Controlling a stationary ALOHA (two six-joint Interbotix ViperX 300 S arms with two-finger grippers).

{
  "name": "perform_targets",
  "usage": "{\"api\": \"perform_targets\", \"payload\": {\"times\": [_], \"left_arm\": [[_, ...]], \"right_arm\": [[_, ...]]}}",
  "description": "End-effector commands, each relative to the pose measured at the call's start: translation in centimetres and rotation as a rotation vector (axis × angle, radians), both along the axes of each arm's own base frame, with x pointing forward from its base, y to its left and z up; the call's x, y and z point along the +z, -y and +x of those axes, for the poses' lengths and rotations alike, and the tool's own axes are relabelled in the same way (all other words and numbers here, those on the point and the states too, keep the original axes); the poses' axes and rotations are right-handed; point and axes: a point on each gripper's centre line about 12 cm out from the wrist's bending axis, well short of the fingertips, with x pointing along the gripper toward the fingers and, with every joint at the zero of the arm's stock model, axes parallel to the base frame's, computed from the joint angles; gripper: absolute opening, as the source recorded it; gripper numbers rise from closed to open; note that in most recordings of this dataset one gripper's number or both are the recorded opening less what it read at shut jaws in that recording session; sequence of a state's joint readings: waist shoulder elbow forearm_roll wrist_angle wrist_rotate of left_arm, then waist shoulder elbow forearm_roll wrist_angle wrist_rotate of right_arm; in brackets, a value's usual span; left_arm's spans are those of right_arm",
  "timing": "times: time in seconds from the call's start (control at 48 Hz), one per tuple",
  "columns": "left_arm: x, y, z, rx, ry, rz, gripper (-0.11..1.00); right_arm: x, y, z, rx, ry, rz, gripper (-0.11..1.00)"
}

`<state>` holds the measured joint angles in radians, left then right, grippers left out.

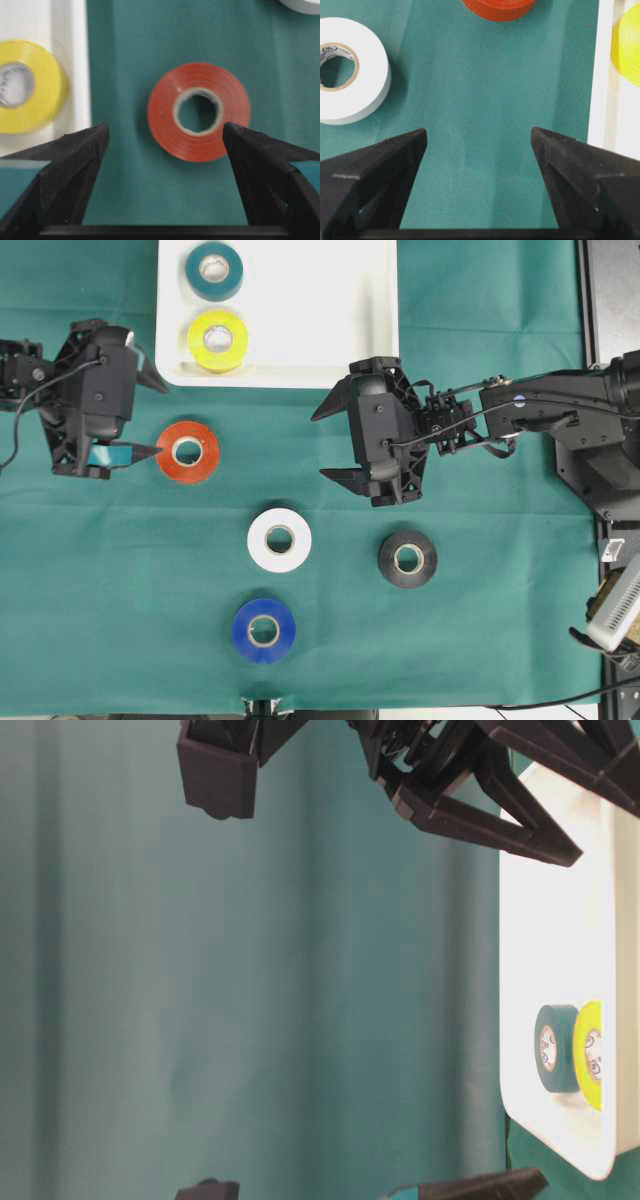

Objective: Put the tape alternately from left to right into the white case.
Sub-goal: 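Withdraw left gripper from the tray back beside the red roll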

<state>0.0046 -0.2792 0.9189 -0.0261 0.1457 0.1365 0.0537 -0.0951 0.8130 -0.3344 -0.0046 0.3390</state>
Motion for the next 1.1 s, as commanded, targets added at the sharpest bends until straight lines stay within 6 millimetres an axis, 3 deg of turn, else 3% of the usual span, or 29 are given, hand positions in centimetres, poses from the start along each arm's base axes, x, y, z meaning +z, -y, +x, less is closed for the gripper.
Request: {"api": "perform_targets", "payload": {"times": [0.0,0.229,1.083], "left_arm": [[0.8,0.5,-0.1,-0.001,0.029,-0.016,1.0],[0.9,1.5,-0.6,0.006,0.038,-0.06,1.0],[0.5,1.5,-0.7,0.011,0.026,-0.066,1.0]], "right_arm": [[0.8,-0.1,0.3,0.002,0.031,0.006,0.84],[0.8,-0.1,0.3,0.002,0.031,0.006,0.84],[0.9,-0.7,0.3,0.017,0.04,0.011,0.84]]}}
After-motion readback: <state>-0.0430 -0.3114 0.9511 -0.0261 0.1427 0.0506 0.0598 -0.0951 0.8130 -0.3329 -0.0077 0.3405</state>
